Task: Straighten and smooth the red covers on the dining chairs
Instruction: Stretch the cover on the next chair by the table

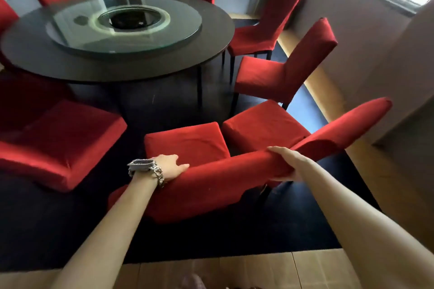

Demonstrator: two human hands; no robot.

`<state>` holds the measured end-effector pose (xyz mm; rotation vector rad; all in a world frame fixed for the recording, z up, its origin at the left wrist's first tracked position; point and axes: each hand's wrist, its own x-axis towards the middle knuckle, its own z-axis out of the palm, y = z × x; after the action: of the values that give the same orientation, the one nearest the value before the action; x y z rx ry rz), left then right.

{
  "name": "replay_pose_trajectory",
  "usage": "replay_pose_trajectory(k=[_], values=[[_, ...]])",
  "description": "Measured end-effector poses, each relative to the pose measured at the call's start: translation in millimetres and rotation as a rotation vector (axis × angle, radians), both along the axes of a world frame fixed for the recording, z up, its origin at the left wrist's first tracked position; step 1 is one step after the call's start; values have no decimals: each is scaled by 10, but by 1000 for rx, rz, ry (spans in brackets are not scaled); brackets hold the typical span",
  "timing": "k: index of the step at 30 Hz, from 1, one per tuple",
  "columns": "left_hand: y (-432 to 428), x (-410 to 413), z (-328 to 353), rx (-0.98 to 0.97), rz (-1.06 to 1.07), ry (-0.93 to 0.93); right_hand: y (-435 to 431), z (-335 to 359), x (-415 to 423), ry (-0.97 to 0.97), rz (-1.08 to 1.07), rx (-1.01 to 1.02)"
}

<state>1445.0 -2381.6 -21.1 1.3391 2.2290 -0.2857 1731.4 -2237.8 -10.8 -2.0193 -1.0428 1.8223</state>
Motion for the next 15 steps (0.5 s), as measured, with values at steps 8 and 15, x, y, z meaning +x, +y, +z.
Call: replay_pose_trajectory(k=[8, 15], values=[[-800, -424, -49, 47, 756, -241, 106, 6, 6, -49, 167, -163], [-843, -425, 0, 133, 786, -493, 162, -5, -42, -134, 239, -145]])
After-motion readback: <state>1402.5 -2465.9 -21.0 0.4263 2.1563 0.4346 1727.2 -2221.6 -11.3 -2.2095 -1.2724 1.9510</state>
